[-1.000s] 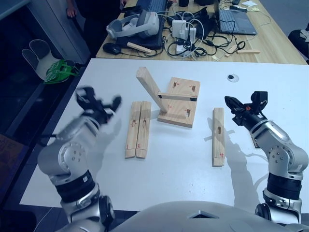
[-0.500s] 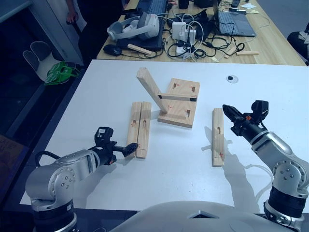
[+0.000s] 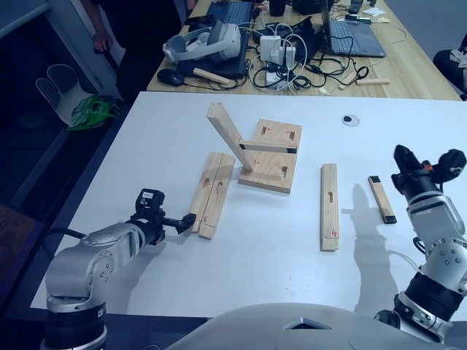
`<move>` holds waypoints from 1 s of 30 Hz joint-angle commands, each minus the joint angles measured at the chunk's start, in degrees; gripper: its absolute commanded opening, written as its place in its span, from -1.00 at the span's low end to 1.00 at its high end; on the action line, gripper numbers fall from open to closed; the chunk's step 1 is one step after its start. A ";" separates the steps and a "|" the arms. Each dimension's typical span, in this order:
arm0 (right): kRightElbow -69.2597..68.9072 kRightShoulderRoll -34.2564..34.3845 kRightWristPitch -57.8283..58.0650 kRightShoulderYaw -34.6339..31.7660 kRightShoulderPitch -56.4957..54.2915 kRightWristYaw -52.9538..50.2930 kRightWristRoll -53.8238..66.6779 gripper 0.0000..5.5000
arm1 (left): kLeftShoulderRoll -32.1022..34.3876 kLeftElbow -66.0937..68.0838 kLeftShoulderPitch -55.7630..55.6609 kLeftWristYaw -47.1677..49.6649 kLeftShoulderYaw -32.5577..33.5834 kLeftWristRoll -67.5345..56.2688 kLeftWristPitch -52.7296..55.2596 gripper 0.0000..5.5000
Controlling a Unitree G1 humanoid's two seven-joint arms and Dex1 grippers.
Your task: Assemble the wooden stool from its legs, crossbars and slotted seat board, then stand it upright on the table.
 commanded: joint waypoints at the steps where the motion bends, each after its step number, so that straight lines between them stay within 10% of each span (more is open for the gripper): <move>1: 0.76 -1.35 -1.84 3.69 -1.12 0.29 -3.12 -1.00 | -1.73 2.37 -2.81 2.53 -0.47 2.77 -1.69 0.89; 30: 4.33 -1.65 -6.78 5.35 -2.01 0.36 -2.48 -1.00 | -1.06 7.34 -3.41 1.16 -5.04 9.54 -9.81 0.89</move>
